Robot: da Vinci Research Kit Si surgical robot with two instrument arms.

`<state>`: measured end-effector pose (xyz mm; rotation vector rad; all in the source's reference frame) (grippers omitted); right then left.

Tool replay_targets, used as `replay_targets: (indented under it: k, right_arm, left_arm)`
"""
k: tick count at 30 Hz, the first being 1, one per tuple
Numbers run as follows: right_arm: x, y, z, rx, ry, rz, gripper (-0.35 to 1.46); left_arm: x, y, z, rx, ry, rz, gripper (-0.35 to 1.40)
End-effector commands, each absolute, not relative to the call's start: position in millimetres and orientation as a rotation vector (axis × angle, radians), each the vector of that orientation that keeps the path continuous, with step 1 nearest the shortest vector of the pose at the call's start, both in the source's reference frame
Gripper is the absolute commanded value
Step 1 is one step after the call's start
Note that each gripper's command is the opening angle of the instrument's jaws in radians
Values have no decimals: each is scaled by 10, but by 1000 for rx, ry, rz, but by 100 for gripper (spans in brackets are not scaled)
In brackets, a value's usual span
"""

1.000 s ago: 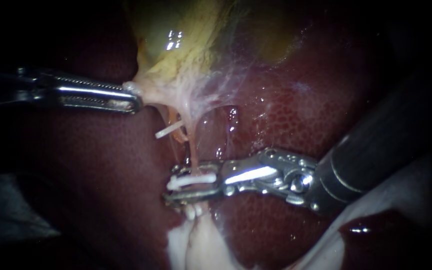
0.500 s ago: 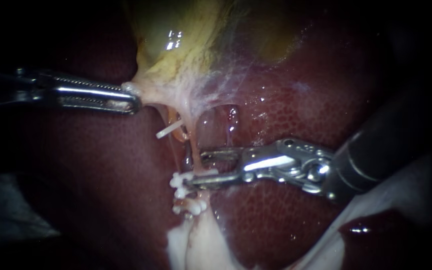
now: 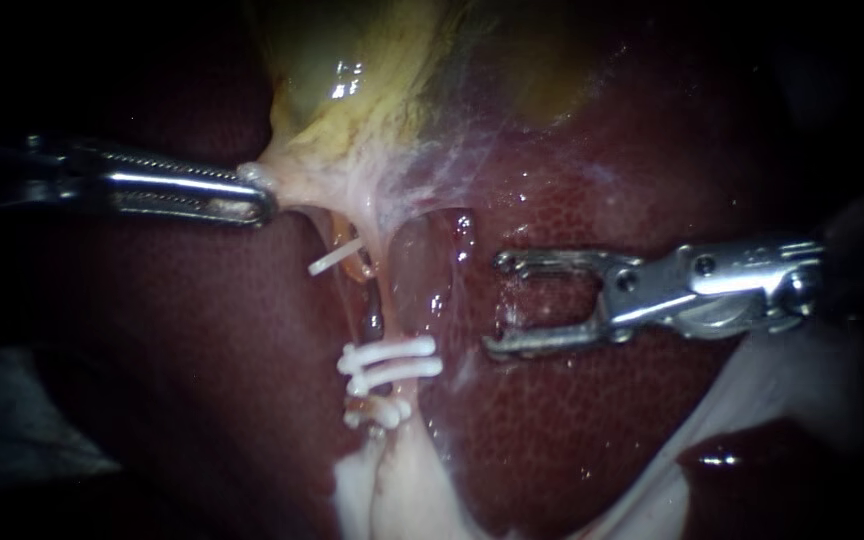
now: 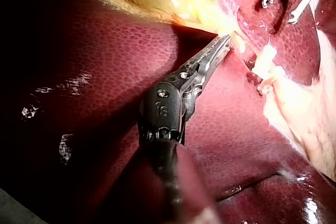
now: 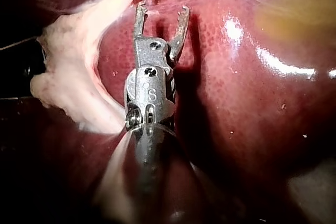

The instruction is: Going back second clip right tube

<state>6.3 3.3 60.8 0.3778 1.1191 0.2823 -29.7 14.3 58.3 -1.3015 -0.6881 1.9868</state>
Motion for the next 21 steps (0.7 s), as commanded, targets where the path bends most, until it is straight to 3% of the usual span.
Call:
replay_targets:
  k: [1,10,21]
  right_arm:
    - [60,33,606,373,1121,272,50]
    - [47,35,587,395,1153,176,50]
    - [44,38,576,398,1156,173,50]
  left_arm:
    - [-297,143,584,-1301,-688,1987,-35]
    - [-302,141,595,-1303,-684,1990,-35]
    - [-322,135,627,-1297,-667,2004,-35]
